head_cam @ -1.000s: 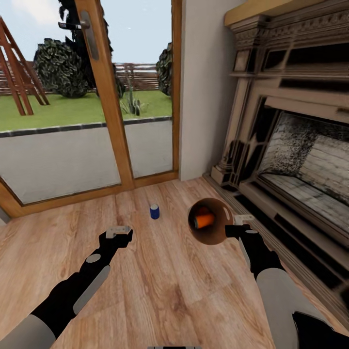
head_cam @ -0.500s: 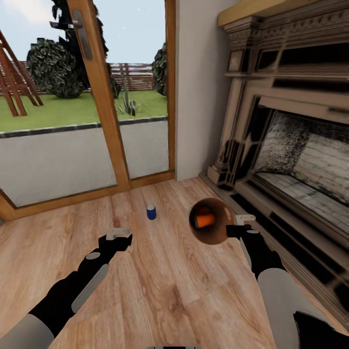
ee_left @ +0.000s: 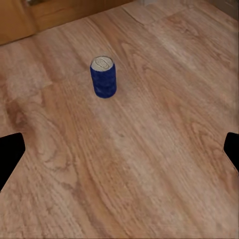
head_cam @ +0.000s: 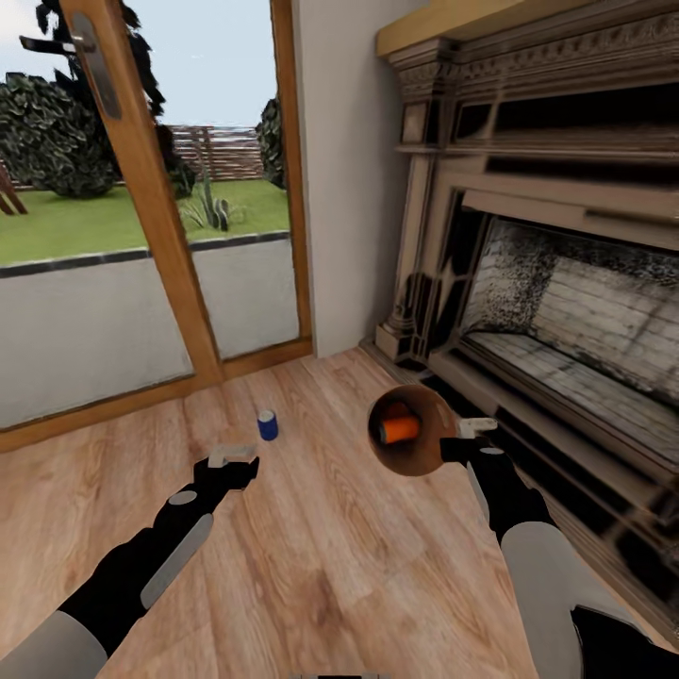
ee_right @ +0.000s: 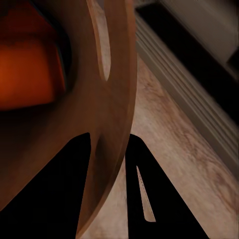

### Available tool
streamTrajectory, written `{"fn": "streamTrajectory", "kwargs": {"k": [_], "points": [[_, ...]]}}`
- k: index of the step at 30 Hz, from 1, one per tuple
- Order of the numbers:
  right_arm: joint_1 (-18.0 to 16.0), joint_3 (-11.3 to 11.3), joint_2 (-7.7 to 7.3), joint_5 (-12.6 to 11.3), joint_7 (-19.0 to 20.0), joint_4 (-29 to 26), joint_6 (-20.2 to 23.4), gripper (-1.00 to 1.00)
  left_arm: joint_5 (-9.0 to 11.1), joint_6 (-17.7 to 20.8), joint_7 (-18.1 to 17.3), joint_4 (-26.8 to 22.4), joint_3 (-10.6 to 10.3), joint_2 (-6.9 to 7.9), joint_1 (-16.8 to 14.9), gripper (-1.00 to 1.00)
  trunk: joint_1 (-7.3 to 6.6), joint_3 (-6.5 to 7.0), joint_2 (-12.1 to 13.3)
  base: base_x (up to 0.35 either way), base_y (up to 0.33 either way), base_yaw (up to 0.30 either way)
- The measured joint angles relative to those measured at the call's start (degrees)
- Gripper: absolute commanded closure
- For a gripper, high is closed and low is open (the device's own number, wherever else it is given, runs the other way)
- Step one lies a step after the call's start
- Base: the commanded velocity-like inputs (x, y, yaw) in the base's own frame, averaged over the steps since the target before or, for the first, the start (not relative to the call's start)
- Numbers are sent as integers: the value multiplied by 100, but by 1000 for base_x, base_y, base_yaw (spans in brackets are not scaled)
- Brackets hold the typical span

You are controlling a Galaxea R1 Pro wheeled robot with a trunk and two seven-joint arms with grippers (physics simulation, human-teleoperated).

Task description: Put the three can of soda from the living room inside the tash can in the kitchen.

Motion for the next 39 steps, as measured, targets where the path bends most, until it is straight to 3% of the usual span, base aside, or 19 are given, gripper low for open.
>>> {"fn": "streamTrajectory", "kwargs": {"k": [13, 24, 26, 27, 31, 39], "points": [[0, 12, 8, 12, -3, 3, 0, 100, 3, -19, 6, 7, 0, -3, -2, -100, 0, 37, 0, 279, 169, -207], [0, 23, 9, 5, -2, 0, 0, 100, 5, -80, 127, 50, 29, 0, 0, -100, 0, 39, 0, 131, 82, -36], [0, 27, 12, 6, -2, 1, 0, 100, 4, -80, 140, 55, 126, -1, -1, -100, 0, 39, 0, 11, 7, -2], [0, 29, 15, 5, -2, 1, 0, 100, -13, -77, 132, 58, 282, -2, -2, -100, 0, 39, 0, 6, 4, -1], [0, 31, 17, 9, -2, 1, 0, 100, -30, -57, 109, 60, 426, -3, -2, -100, 0, 39, 0, 3, 2, -1], [0, 38, 22, 12, -2, 8, 0, 100, -34, -6, 53, 62, 485, -3, -2, -100, 0, 39, 0, 72, 0, 0]]}}
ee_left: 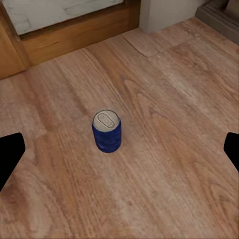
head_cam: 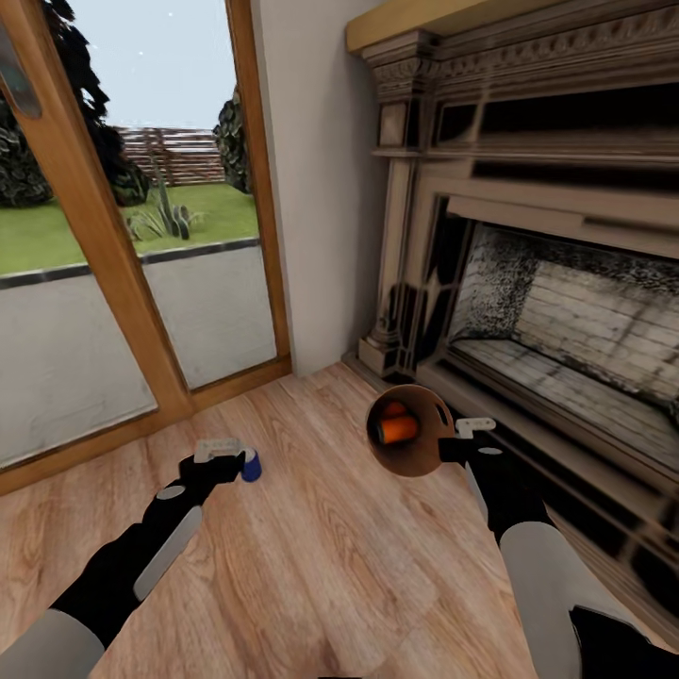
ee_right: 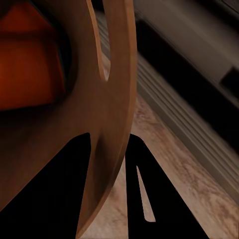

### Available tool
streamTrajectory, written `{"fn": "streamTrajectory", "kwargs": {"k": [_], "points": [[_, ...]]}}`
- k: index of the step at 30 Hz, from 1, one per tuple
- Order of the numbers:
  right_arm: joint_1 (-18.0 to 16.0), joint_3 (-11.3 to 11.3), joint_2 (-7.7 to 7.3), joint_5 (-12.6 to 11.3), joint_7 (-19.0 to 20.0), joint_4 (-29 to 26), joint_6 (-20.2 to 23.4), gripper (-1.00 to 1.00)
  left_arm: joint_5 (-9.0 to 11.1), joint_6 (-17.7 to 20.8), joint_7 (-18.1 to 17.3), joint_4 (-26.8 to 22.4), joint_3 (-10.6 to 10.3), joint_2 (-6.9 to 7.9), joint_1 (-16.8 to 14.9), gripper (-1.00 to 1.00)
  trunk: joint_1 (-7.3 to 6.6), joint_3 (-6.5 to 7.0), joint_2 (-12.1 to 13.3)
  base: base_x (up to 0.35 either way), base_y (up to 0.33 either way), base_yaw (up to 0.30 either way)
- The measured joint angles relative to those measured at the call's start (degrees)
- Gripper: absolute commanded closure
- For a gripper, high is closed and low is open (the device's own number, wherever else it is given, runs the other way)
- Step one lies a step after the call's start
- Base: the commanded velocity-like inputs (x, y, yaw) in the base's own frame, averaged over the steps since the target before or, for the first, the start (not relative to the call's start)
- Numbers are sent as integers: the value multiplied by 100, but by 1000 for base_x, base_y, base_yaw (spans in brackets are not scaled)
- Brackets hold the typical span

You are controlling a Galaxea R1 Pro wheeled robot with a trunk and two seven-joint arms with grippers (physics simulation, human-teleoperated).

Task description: Put the three can of soda from the living room inside the tash can in the kitchen.

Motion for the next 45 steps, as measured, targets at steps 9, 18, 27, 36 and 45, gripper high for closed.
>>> {"fn": "streamTrajectory", "kwargs": {"k": [9, 18, 27, 36, 45], "points": [[24, 9, 18, 10, -9, 2, 6, 100, 29, 2726, 52, 323, 70, -507, -1121, -100, 0, 1, 0, 175, 0, 0], [27, 16, 30, 26, -8, 2, 13, 100, 58, 4133, 15, 3321, 641, -1172, -4088, -100, -1, 1, 0, 136, 25, 0], [27, 15, 42, 266, -7, 3, 213, 100, 51, 4133, 9, 3990, 708, -1187, -4939, -100, 0, 0, 0, 39, 3, 0], [26, 10, 39, 286, -8, -1, 287, 100, 30, 4133, 34, 4011, 720, -1162, -4984, -100, 0, 0, 0, 5, 0, 0], [-14, -42, 11, 290, -8, -88, 1481, 100, 35, 4133, 83, 3974, 737, -1162, -4984, -100, 0, 0, 0, 0, 0, 0]]}}
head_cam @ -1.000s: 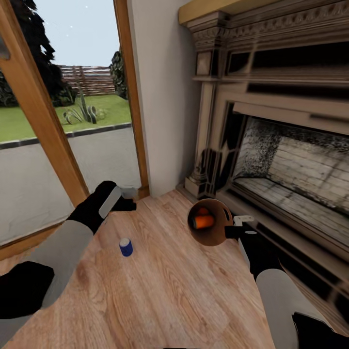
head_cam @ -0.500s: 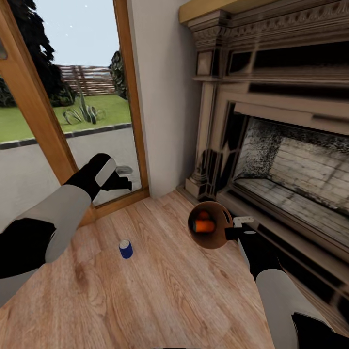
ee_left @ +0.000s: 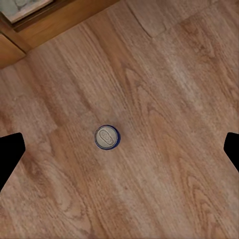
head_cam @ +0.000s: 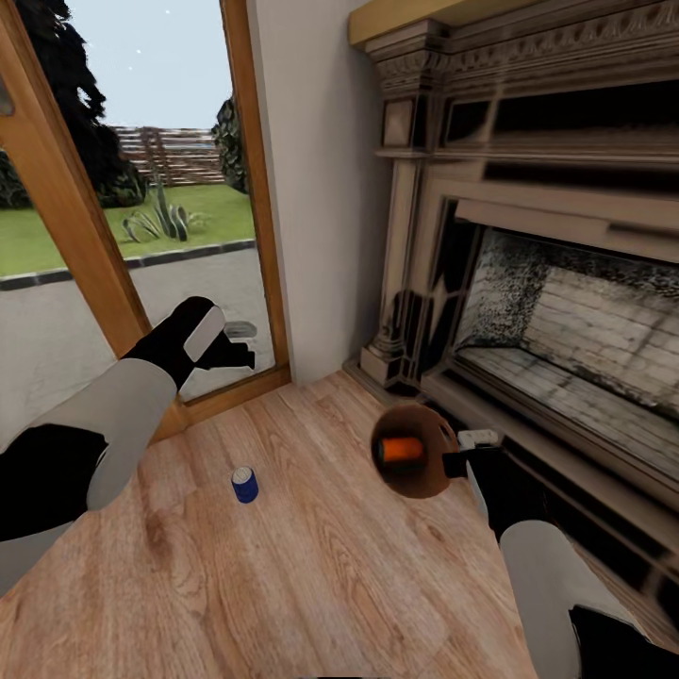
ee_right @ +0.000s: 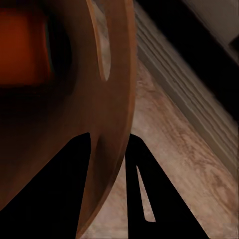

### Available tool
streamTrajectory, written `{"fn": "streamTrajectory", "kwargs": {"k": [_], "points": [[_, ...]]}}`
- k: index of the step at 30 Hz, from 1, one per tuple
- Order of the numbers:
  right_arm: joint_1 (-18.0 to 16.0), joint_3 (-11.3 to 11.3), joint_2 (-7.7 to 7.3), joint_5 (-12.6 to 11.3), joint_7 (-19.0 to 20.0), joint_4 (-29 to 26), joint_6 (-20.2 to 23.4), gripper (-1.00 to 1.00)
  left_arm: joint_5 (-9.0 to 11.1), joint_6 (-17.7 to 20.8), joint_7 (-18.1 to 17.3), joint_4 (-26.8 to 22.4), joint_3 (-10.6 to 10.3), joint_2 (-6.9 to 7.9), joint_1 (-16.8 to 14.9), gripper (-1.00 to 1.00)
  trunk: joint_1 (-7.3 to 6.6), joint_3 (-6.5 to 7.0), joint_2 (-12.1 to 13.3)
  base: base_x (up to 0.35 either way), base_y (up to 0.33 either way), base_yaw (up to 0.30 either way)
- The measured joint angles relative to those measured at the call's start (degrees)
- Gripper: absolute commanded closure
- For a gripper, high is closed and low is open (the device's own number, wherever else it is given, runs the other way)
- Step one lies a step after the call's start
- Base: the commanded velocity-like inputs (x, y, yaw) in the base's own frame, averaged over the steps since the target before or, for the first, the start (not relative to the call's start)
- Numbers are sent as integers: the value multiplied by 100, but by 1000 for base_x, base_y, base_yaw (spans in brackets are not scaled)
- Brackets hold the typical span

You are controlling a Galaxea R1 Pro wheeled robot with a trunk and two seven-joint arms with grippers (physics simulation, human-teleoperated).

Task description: Put the three can of soda from the living room inside the tash can in the kitchen.

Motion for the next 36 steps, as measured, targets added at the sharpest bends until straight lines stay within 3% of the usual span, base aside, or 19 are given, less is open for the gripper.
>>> {"fn": "streamTrajectory", "kwargs": {"k": [1, 2, 3, 6, 9, 12, 13, 15, 16, 17, 20, 25, 29, 36], "points": [[-65, 24, 23, -20, 1, -178, 711, 100, 3, 0, 2, -1, 4, -4, 0, -100, -1, 1, -1, 0, 0, 0], [-115, 31, 29, 26, -6, -183, 1035, 100, 6, 0, 4, 0, 5, -3, 0, -100, 0, 0, 0, 0, 0, 0], [-254, 46, 39, 67, -9, -225, 1624, 100, 6, 0, 7, 4, 4, -3, 0, -100, 0, 0, 0, 0, 0, 0], [-634, 69, 46, 133, -14, -129, 2503, 100, 3, 0, 10, 19, 5, -6, 0, -100, 0, 0, 0, 0, 0, 0], [-1120, 57, 47, 245, -36, 144, 2699, 100, -7, 0, 11, 26, 3, -10, 0, -100, 0, 0, 0, 0, 0, 0], [-1848, 22, 3, 374, -55, 550, 2699, 100, -17, 0, 12, 31, -4, -14, 0, -100, 0, 0, 0, 0, 0, 0], [-2419, 21, -63, 475, -65, 1166, 2700, 100, -21, 0, 12, 32, -6, -18, 1, -100, 0, 1, 1, 0, 0, 0], [-2960, 5, -126, 329, -55, 1481, 2695, 100, -25, -1, 15, 31, -7, -21, 0, -100, -2, 2, -2, 0, 0, 0], [-3440, 13, -179, 357, -86, 2140, 2684, 100, -25, -1, 17, 32, -8, -26, 1, -100, -2, 2, -1, 0, 0, 0], [-3892, 66, -209, 296, -185, 2798, 2700, 100, -26, 0, 19, 32, -8, -28, 1, -100, -2, 1, -1, 0, 0, 0], [-4864, -32, -254, 153, -640, 4009, 2700, 100, -26, 0, 20, 28, -17, -35, 1, -100, -1, 1, -1, 0, 0, 0], [-5528, -162, -318, 313, -925, 3937, 2700, 100, -27, -1, 25, 29, -32, -44, 0, -100, -2, 2, -2, 0, 0, 0], [-5662, -33, -435, 308, -984, 4043, 2700, 100, -30, 0, 29, 30, -46, -49, 0, -100, 0, 0, 0, 0, 0, 0], [-5695, -68, -528, 249, -991, 4071, 2700, 100, -34, 0, 32, 41, -53, -56, 0, -100, 4, -22, 0, 0, 0, 0]]}}
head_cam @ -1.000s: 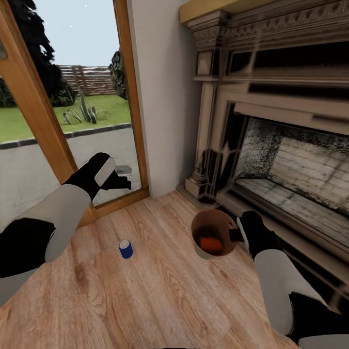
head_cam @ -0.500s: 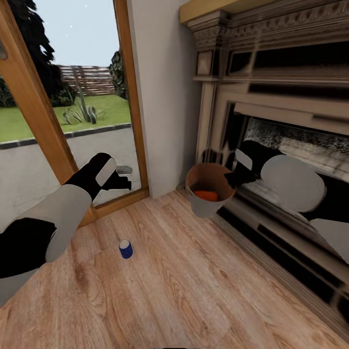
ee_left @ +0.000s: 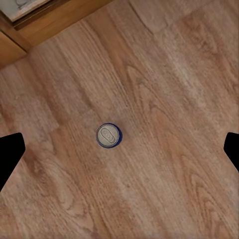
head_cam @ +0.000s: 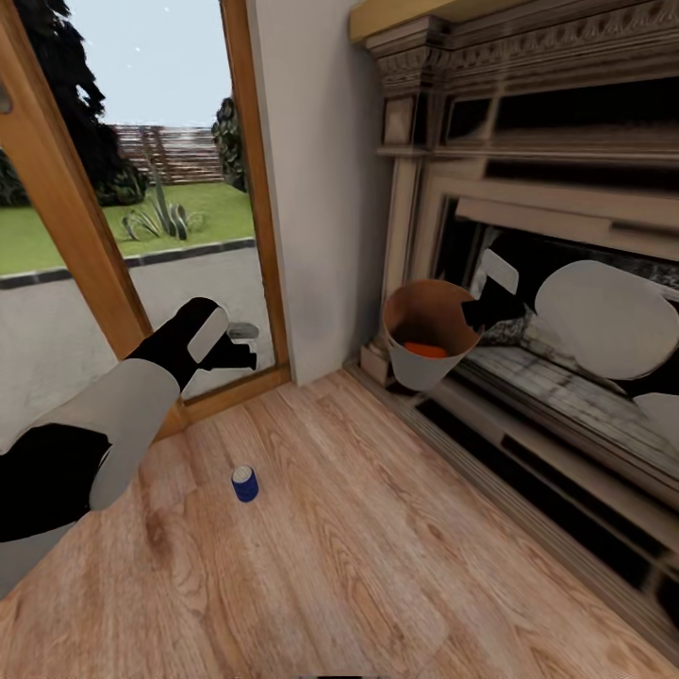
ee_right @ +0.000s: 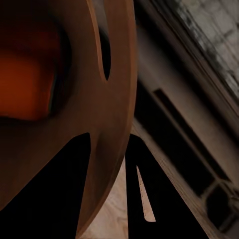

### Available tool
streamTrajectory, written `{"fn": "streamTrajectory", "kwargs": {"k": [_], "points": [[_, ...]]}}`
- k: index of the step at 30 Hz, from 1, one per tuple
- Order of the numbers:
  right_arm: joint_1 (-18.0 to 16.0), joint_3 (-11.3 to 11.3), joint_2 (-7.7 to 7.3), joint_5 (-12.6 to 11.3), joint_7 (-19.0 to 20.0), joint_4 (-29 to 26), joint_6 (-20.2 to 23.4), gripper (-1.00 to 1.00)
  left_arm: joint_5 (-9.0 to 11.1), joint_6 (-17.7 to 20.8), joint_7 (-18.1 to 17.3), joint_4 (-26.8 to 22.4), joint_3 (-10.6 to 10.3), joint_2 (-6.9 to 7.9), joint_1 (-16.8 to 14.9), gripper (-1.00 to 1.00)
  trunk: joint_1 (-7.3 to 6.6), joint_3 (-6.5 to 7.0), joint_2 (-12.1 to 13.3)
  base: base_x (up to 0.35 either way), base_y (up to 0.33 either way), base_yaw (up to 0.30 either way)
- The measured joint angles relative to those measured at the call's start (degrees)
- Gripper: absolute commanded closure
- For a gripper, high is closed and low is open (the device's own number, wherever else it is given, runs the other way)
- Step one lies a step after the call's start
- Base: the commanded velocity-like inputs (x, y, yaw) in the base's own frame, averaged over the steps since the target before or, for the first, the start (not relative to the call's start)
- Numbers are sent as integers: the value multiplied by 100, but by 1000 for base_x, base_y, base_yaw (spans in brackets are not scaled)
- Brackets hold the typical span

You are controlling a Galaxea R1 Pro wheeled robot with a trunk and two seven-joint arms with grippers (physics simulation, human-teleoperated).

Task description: Put the three can of soda from the living room inside the tash can in the kitchen.

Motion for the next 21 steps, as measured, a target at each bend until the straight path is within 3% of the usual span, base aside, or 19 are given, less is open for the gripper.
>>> {"fn": "streamTrajectory", "kwargs": {"k": [12, 21], "points": [[10, -2, 15, -10, -6, -5, 0, 100, -1, 0, -2, 1, -2, -3, 0, -100, 31, -266, -16, 0, 0, 0], [2, 306, 75, 5, -23, -12, 0, 100, 0, 0, 5, -9, 5, -10, 0, -100, 54, -465, -28, 0, 0, 0]]}}
